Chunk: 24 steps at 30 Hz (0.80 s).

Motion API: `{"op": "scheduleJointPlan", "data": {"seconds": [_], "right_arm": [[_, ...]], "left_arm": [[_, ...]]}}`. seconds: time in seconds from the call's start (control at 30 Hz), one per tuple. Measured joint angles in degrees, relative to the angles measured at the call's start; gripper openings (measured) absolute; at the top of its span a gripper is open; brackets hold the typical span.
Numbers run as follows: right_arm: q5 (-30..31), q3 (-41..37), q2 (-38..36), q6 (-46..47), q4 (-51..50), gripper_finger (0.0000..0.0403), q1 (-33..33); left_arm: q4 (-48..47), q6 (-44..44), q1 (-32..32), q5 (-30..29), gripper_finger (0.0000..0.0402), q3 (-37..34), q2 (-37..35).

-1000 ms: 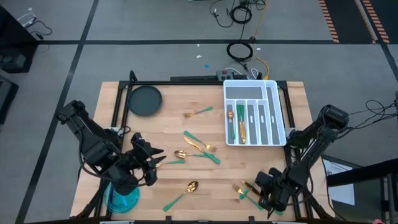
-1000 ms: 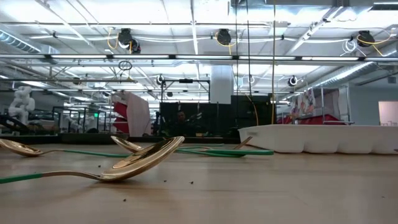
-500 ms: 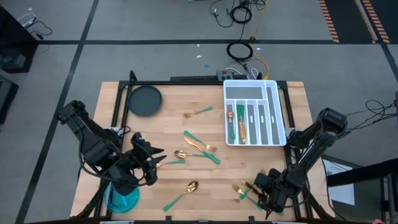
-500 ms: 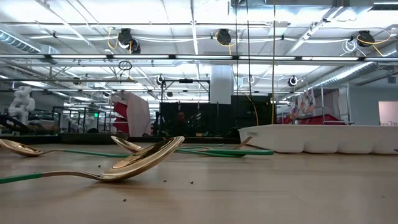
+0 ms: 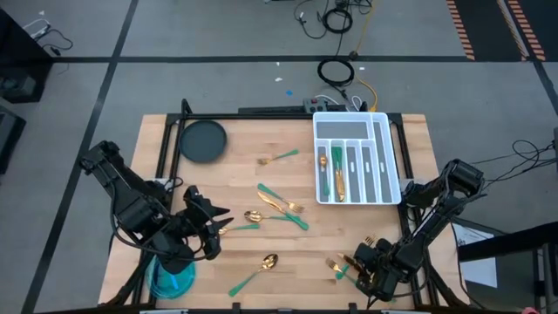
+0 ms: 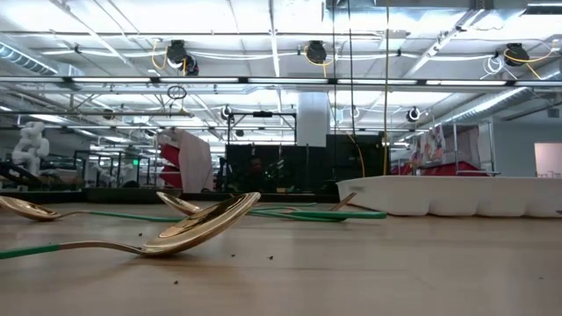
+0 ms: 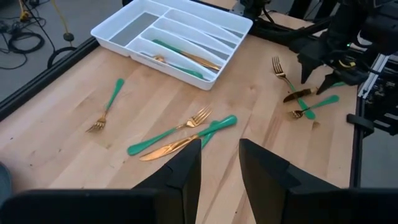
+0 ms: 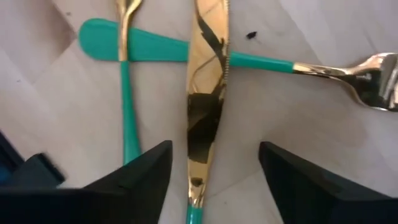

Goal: Sort silverware
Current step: Put the green knife into the silverware tray

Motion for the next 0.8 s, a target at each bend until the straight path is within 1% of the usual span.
{"op": "scheduleJointPlan", "data": {"seconds": [0.17,0.37,0.4,0.57,0.67,0.8], "right_arm": [[-1.1,0.0,0.6,1.5,-1.5,0.0153,0.1],[-2.7,0.0,0.6,2.4,-3.0,0.0026,-0.2],[-2.7,0.0,0.6,2.4,-3.0,0.0017,-0.2],[-2.6,0.8,0.4,2.9,-3.9,0.0011,-0.2],[-1.0,2.6,-0.1,3.7,-6.3,0.0005,-0.1],[-1.1,4.9,-0.1,3.9,-9.8,0.0002,-0.1]], "left_arm": [[0.0,0.0,0.0,0.0,0.0116,0.0,0.0],[0.0,0.0,0.0,0.0,0.0116,0.0,0.0],[0.0,0.1,0.0,0.0,0.0116,0.0,0.0],[-0.4,0.5,0.0,0.0,0.0116,0.0,0.0],[-1.8,0.1,0.0,0.0,0.0116,0.0,0.0],[-2.9,0.1,0.0,0.0,0.0116,0.0,0.0]]}}
